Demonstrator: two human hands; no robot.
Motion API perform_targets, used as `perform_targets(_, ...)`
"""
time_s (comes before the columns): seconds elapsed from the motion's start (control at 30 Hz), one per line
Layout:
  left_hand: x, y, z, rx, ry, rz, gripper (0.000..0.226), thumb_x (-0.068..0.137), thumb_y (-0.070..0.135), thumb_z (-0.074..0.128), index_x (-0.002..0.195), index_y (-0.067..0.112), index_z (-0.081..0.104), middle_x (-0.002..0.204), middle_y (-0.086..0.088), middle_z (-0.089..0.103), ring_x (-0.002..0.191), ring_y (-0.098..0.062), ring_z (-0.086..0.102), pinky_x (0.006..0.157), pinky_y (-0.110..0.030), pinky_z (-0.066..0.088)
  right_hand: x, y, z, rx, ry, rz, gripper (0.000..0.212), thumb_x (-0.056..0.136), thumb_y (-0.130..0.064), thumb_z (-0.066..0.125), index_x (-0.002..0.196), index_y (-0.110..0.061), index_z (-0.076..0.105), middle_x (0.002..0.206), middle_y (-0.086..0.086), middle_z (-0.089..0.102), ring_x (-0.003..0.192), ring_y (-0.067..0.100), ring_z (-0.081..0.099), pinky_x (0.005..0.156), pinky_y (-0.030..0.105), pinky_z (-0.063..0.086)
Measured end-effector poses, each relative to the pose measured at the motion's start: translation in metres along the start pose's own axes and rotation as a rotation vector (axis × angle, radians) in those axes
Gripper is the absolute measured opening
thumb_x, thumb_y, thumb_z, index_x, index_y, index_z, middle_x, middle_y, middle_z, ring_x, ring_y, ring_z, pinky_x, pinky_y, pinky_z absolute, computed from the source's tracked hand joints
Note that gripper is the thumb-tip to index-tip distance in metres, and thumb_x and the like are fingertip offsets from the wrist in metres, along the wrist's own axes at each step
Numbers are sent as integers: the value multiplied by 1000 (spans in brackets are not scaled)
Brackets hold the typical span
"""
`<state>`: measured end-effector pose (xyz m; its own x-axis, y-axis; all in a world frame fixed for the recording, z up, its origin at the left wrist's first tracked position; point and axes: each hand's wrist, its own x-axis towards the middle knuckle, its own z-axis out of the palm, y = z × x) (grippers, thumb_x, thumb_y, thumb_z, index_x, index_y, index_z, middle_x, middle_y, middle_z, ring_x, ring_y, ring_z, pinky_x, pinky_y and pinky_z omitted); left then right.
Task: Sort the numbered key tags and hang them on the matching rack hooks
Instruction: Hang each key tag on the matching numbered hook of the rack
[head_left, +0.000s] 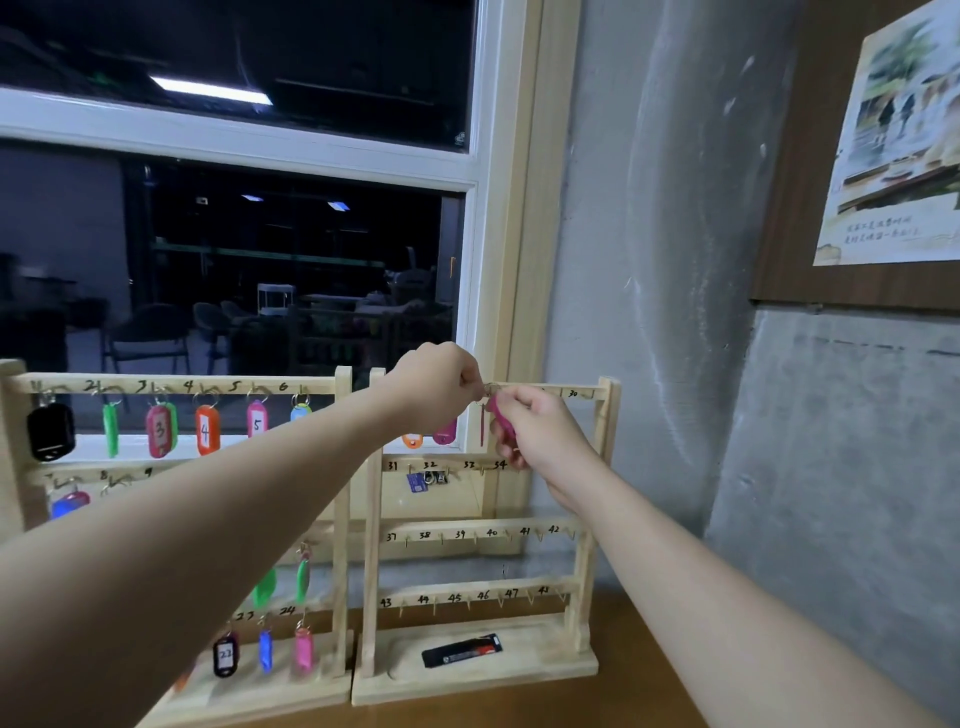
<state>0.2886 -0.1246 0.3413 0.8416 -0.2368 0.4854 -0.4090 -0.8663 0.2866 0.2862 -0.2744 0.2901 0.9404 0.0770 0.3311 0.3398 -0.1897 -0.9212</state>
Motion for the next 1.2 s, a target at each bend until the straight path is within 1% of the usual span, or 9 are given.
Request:
perform_targets(0.1, -1, -4, 0, -39, 3, 30, 21, 102, 18, 55, 90, 12, 71, 61, 12, 52, 54, -9, 45, 40, -12, 30, 1, -2, 3, -38, 10, 6, 34, 106, -17, 44, 74, -17, 57, 58, -1, 53, 46, 14, 45, 41, 19, 31)
perform_targets(0.33, -4, -13, -2, -163, 11, 69, 17, 99, 21, 61, 92, 11, 74, 69, 2, 69, 51, -5, 51, 49, -9, 37, 3, 6, 8, -29, 44, 94, 31, 105, -17, 44, 79, -12, 61, 60, 0, 56, 43, 13, 46, 42, 21, 30)
perform_targets(0.47, -10, -12, -6, -148, 21, 72, 17, 100, 18, 58, 98, 14, 75, 73, 7, 70, 71, -11, 64, 65, -21, 47, -3, 15, 4, 31, 40, 139, 28, 105, -29, 53, 84, -11, 57, 60, 2, 56, 44, 15, 47, 40, 21, 31)
perform_targets(0.57, -17, -10, -9, -119, 29, 85, 19, 101, 20, 56, 100, 15, 75, 79, 3, 73, 79, -18, 66, 71, -31, 54, -14, 27, -2, 2, 30, 191, 25, 106, -24, 51, 86, -10, 59, 61, 2, 57, 46, 15, 50, 41, 22, 32)
perform_targets(0.77, -40, -3, -9, -88, 145, 111, 19, 102, 22, 55, 104, 19, 73, 96, 8, 68, 107, -9, 43, 85, -30, 37, -68, 53, -30, -33, -25, 326, 22, 105, -15, 47, 96, -6, 66, 60, -2, 57, 48, 12, 51, 44, 23, 33)
perform_targets(0.87, -59, 8, -3, -93, 120, 127, 19, 101, 21, 55, 97, 19, 73, 85, 16, 64, 101, -12, 47, 81, -29, 38, -104, 64, -51, -61, 3, 359, 22, 105, -16, 50, 99, -3, 67, 60, -1, 57, 50, 13, 51, 45, 23, 34)
perform_targets(1.0, -94, 29, 24, -132, 30, 163, 19, 99, 18, 56, 94, 15, 75, 89, 8, 70, 88, -15, 59, 81, -32, 48, -152, 78, -84, -77, 73, 413, 20, 102, -13, 52, 91, -4, 66, 61, 2, 55, 51, 15, 50, 45, 25, 31)
perform_targets(1.07, -113, 42, 47, -161, -61, 166, 18, 97, 16, 56, 92, 13, 74, 89, 3, 72, 83, -16, 62, 78, -32, 52, -176, 85, -100, -79, 117, 444, 20, 101, -13, 53, 89, -5, 67, 62, 3, 55, 52, 16, 50, 46, 25, 31)
perform_targets(1.2, -154, 65, 106, -195, -287, 179, 18, 89, 12, 58, 74, 13, 68, 71, -2, 67, 69, -22, 62, 65, -36, 50, -225, 102, -131, -90, 209, 497, 19, 99, -8, 55, 82, -9, 63, 59, 2, 52, 47, 14, 47, 42, 21, 27)
